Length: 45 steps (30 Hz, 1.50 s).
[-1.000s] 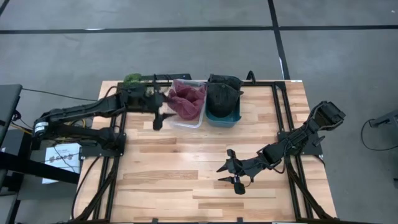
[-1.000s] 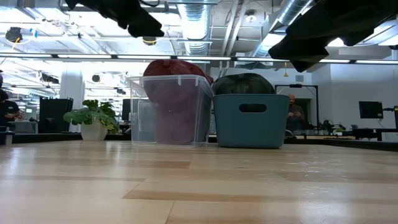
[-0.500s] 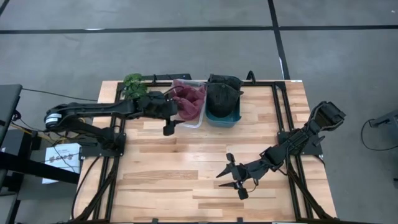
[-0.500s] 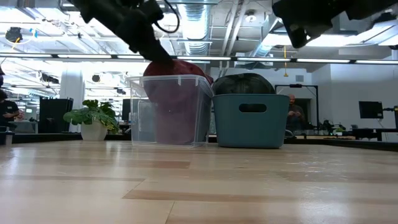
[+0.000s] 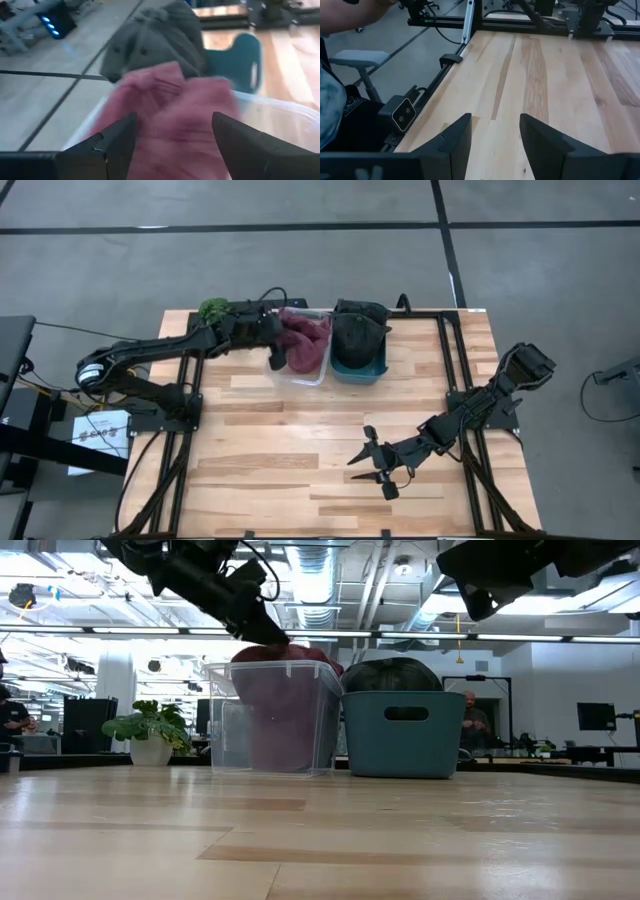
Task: Pick & Place hat
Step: Put the red cap into the transparent bin
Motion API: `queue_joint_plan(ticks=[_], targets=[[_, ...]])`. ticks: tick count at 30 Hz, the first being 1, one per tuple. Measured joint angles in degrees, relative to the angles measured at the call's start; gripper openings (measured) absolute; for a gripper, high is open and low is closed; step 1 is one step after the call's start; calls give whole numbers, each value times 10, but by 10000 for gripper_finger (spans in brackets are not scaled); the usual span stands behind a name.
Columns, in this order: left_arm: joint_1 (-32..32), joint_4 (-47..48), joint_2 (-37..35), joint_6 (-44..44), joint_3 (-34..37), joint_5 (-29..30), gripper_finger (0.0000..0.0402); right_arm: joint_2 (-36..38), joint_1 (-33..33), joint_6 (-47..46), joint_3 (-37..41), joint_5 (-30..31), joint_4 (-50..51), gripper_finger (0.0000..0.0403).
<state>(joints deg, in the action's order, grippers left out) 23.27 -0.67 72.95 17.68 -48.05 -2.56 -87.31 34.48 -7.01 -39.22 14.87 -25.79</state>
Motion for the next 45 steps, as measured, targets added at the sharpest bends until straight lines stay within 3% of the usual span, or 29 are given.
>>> queue_joint_plan(ticks=[12, 23, 40, 42, 45], targets=[[18, -104, 66, -32, 0, 0, 255, 0, -1, 0, 0, 0, 1, 157], [16, -106, 100, -40, 0, 0, 255, 0, -1, 0, 0, 0, 1, 157], [-26, -100, -12, -36, 0, -1, 255, 0, -1, 0, 0, 7, 0, 157], [-42, -95, -34, -45, 0, -21, 255, 0, 0, 5, 0, -1, -9, 157], [-68, -80, -69, -77, 0, -99, 255, 0, 14, 15, 0, -28, -31, 157]])
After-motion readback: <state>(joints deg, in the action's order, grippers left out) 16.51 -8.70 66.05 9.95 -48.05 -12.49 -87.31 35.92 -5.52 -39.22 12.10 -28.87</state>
